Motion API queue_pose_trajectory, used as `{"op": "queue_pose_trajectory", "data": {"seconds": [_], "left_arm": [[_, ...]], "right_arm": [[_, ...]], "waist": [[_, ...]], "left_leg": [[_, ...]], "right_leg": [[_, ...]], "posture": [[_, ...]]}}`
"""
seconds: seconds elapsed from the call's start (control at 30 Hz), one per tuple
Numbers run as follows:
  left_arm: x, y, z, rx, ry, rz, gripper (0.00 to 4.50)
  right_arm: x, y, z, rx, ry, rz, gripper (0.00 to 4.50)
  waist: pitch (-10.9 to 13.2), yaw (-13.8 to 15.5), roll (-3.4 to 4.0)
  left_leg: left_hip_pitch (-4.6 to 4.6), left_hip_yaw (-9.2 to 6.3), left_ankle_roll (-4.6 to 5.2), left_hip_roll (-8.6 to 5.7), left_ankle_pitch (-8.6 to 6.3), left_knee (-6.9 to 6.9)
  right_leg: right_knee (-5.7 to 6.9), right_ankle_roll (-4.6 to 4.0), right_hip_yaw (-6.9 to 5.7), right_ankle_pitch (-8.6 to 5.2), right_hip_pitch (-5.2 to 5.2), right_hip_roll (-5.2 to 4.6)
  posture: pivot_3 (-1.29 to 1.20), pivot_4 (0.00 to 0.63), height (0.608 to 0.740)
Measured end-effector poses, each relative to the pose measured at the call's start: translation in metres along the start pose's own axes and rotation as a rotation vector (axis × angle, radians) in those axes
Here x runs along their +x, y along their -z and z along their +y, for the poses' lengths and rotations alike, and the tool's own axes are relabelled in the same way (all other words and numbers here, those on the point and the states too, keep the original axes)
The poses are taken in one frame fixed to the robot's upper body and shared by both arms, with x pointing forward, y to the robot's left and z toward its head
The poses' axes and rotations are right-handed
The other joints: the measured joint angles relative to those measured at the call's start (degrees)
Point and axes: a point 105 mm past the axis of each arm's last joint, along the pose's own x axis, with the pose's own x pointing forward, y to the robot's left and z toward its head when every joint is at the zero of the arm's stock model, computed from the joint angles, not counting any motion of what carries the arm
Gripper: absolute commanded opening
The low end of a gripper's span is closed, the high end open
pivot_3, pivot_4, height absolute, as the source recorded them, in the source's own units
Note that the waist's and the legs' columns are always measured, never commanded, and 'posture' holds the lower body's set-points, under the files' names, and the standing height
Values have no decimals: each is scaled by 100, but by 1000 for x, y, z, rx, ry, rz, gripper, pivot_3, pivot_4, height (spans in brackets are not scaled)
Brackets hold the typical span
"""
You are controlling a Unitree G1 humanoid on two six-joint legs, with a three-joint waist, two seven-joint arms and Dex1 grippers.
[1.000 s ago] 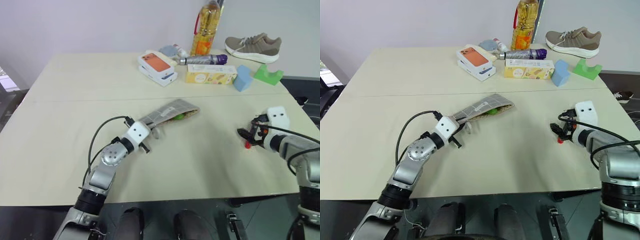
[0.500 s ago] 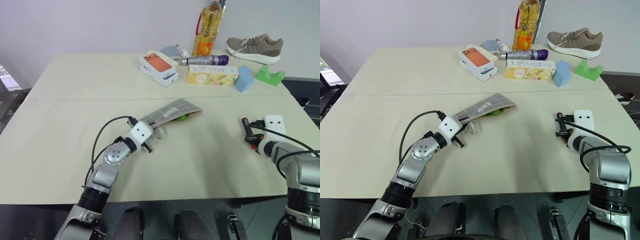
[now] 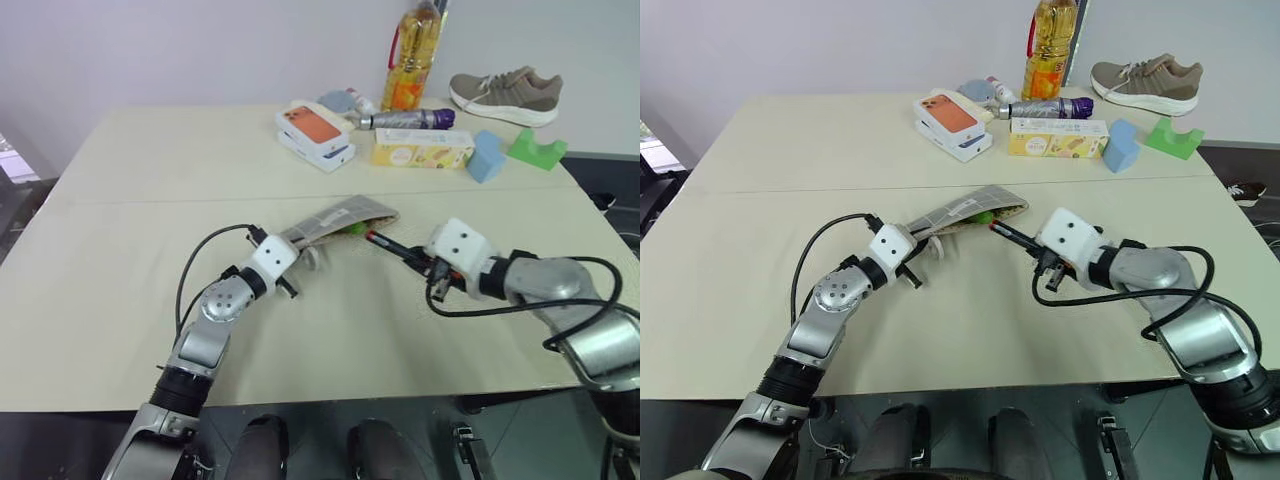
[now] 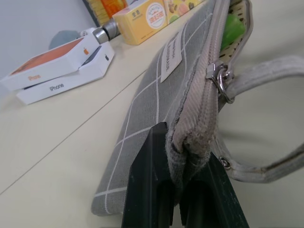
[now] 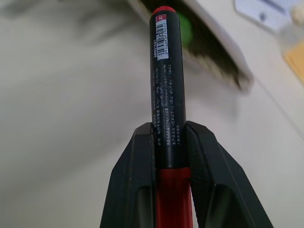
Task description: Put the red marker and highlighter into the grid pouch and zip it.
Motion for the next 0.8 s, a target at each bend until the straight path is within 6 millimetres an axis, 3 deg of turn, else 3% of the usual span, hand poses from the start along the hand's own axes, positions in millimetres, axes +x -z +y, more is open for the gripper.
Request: {"op": "queue_pose_trajectory", "data": {"seconds": [0.13, 0.67, 0.8], "left_arm": [[0, 0, -1, 1, 12, -2, 0], [0, -12, -14, 23, 81, -42, 0], [-2, -13, -17, 69, 115, -45, 0]], "right_arm": [[7, -10, 1, -17, -5, -23, 366], [17, -5, 2, -88, -6, 39, 366], [10, 1, -7, -254, 2, 136, 366]], "waist": [[0, 18, 0], [0, 9, 0], [0, 6, 0]], "left_leg": [[-1, -4, 0, 1, 0, -2], [-2, -3, 0, 1, 0, -3], [-2, -2, 0, 1, 0, -2]], "right_leg": [[0, 0, 0, 0, 0, -1], [-1, -1, 1, 0, -2, -4], [-1, -1, 1, 0, -3, -6]], "posture": [[0, 150, 740], [0, 150, 740], [0, 150, 740]]}}
